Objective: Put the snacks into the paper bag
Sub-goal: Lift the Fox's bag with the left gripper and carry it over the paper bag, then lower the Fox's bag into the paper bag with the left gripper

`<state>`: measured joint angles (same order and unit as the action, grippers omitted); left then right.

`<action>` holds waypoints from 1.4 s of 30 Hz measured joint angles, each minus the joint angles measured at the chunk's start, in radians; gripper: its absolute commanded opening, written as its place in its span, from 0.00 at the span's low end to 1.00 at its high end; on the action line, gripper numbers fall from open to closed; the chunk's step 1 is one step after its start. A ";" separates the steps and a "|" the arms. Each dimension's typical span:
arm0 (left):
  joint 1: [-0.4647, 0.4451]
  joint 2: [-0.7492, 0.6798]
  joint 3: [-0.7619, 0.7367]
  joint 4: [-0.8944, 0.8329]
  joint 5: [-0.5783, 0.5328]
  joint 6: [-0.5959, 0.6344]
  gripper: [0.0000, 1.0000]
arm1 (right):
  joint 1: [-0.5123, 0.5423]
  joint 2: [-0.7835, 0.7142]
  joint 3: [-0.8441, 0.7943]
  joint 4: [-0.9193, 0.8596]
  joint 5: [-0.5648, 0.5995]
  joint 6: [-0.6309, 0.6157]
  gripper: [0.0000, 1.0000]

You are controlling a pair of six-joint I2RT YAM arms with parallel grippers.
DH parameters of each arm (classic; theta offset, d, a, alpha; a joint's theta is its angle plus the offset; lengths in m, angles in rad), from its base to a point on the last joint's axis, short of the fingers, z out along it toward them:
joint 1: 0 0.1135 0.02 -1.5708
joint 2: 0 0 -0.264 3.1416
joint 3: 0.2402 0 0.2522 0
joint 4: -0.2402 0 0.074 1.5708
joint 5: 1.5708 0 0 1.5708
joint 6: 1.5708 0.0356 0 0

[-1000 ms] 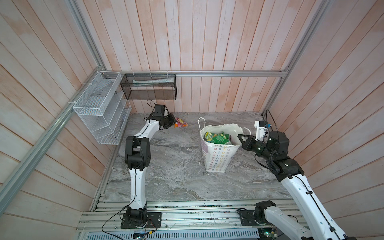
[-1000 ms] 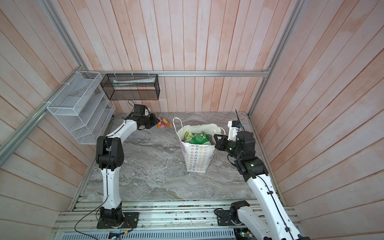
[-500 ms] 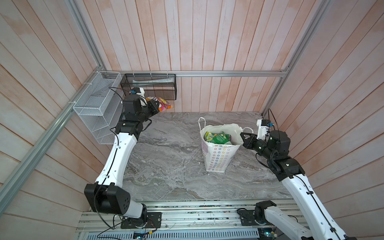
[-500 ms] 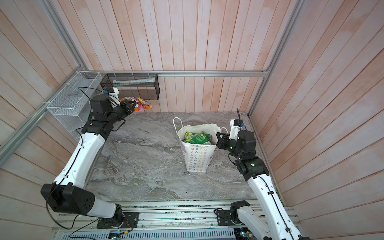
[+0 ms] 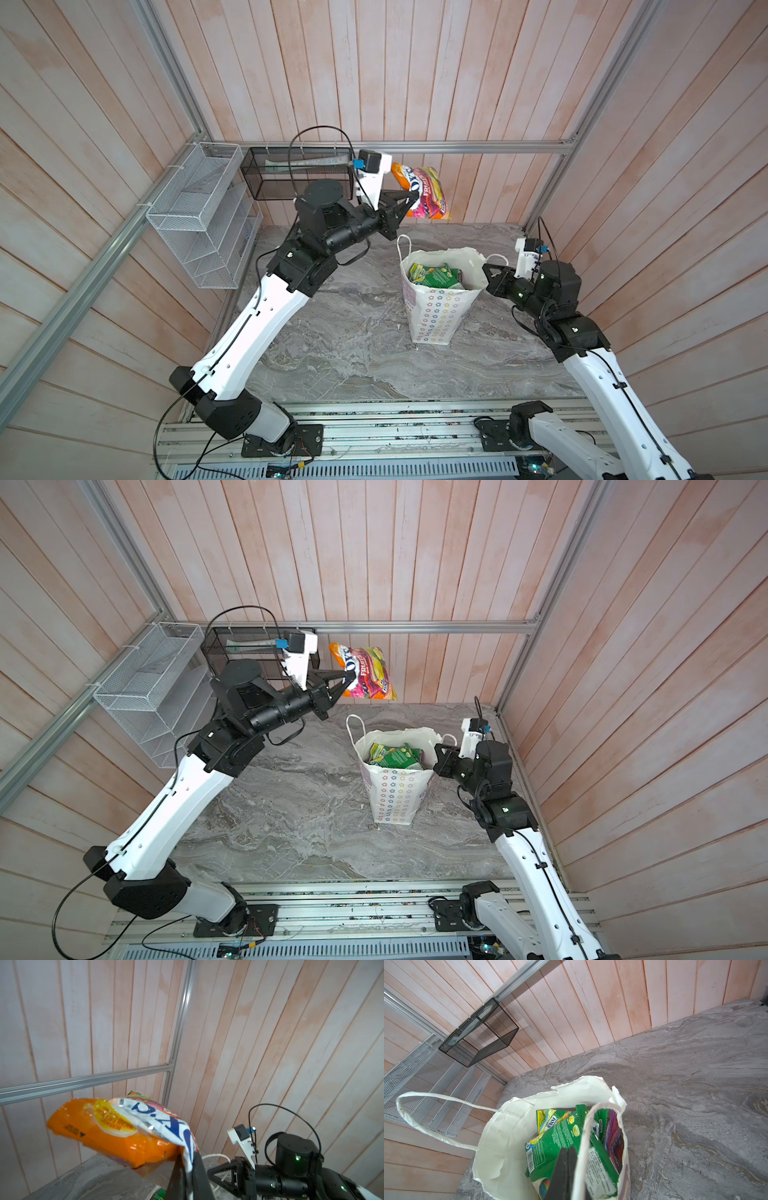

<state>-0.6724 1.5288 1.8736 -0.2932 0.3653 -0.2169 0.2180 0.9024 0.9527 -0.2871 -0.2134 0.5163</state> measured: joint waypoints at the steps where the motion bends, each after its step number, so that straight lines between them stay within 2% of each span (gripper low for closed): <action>1: -0.018 0.022 0.000 -0.006 0.011 0.015 0.00 | 0.000 0.001 0.000 -0.001 0.000 0.000 0.00; 5: -0.056 0.108 -0.012 -0.035 0.058 0.062 0.00 | 0.000 0.003 0.000 -0.001 0.002 0.000 0.00; 12: -0.055 0.208 -0.063 -0.091 0.178 0.147 0.00 | 0.000 0.006 0.000 -0.001 0.003 0.000 0.00; 22: -0.055 0.256 -0.090 -0.113 0.305 0.226 0.00 | 0.000 0.012 0.000 -0.001 0.003 0.003 0.00; 26: -0.055 0.278 -0.104 -0.111 0.305 0.232 0.01 | 0.000 0.012 0.000 -0.001 0.003 0.003 0.00; 30: -0.053 0.286 -0.122 -0.115 0.300 0.232 0.09 | 0.000 0.012 0.000 -0.001 0.003 0.003 0.00; 33: -0.052 0.286 -0.125 -0.114 0.301 0.232 0.27 | 0.000 0.012 0.000 0.000 0.003 0.003 0.00; 36: -0.050 0.285 -0.130 -0.110 0.292 0.223 0.37 | 0.000 0.013 0.000 0.000 0.003 0.003 0.00; 42: -0.053 0.219 -0.208 -0.112 0.180 0.212 0.40 | 0.000 0.023 0.000 0.003 0.003 0.003 0.00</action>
<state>-0.7250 1.7477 1.6653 -0.4053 0.5453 -0.0051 0.2176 0.9253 0.9531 -0.2840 -0.2104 0.5190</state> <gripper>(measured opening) 0.398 0.041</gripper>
